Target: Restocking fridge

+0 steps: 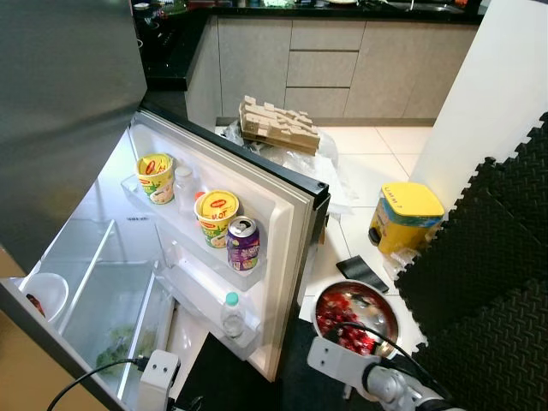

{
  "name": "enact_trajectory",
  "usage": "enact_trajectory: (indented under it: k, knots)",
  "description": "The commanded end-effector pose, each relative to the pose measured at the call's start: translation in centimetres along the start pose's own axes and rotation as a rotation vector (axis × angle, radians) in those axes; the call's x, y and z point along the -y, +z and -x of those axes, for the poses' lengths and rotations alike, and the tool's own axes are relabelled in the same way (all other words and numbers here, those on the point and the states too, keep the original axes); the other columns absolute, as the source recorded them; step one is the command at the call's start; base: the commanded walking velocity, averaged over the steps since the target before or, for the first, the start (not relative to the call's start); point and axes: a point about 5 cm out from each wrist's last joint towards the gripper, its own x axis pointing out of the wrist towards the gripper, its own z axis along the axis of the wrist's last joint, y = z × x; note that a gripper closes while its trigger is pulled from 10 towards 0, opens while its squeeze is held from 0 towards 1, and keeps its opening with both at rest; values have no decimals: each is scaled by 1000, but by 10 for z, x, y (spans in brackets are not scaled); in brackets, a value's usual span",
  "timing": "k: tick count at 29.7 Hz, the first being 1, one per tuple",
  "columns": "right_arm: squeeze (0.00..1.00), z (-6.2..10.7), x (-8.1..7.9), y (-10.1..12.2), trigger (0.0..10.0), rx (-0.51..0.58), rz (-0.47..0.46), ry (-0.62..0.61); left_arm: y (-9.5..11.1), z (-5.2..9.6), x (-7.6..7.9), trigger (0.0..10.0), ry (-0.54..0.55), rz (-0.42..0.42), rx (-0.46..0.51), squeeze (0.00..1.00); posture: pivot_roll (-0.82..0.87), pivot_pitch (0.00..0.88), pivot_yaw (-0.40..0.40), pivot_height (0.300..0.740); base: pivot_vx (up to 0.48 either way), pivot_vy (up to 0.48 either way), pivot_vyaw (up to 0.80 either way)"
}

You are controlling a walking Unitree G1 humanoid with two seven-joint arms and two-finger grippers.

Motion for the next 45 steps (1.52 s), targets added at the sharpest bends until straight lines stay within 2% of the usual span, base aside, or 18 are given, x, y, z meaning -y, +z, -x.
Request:
enact_trajectory:
  k: [1,3,7,11,14,16,21,23,24,27,31,33,42,45]
  knots:
    - [0,-1,6,8,10000,41,29,1,-7,4,-4,10000,11,-11,-35,0,-30,0,-32,740,0,0,0]
    - [0,-3,4,20,10000,97,49,58,-9,5,-4,10000,15,-11,-43,0,-30,0,-32,740,0,0,0]
    - [0,-4,0,29,10000,142,66,125,-10,6,-4,10000,18,-11,-47,0,-35,0,-35,740,0,0,0]
    - [0,-3,-11,44,10000,230,96,290,-12,7,-5,10000,23,-12,-54,0,-33,0,-35,740,0,0,0]
    - [0,-3,-12,47,10000,245,105,322,-13,7,-5,10000,26,-12,-57,0,-35,0,-32,740,0,0,0]
    - [0,-2,-15,49,10000,253,143,374,-15,9,-6,10000,28,-14,-64,0,-32,0,-32,740,0,0,0]
    - [0,-1,-17,50,10000,255,170,401,-17,10,-6,10000,28,-17,-68,0,-31,0,-32,740,0,0,0]
    - [0,0,-21,53,10000,266,225,431,-20,11,-5,10000,22,-22,-76,0,-24,0,-35,740,0,0,0]
    - [0,0,-21,53,10000,266,225,431,-20,11,-5,10000,22,-22,-76,0,-24,0,-35,740,0,0,0]
    - [0,0,-14,61,10000,271,337,436,-24,14,-5,10000,24,-21,-85,0,-20,0,-39,740,0,0,0]
    - [0,-1,-6,67,10000,281,380,421,-25,14,-4,10000,25,-19,-85,0,-19,0,-42,740,0,0,0]
    - [0,-1,1,78,10000,302,425,395,-24,13,-3,10000,23,-17,-84,0,-22,0,-44,740,0,0,0]
    - [0,-2,11,88,10000,303,473,327,-22,10,0,10000,16,-17,-76,0,-25,0,-46,740,0,0,0]
    - [0,-2,20,85,10000,268,480,292,-21,10,1,10000,15,-15,-74,0,-25,0,-46,740,0,0,0]
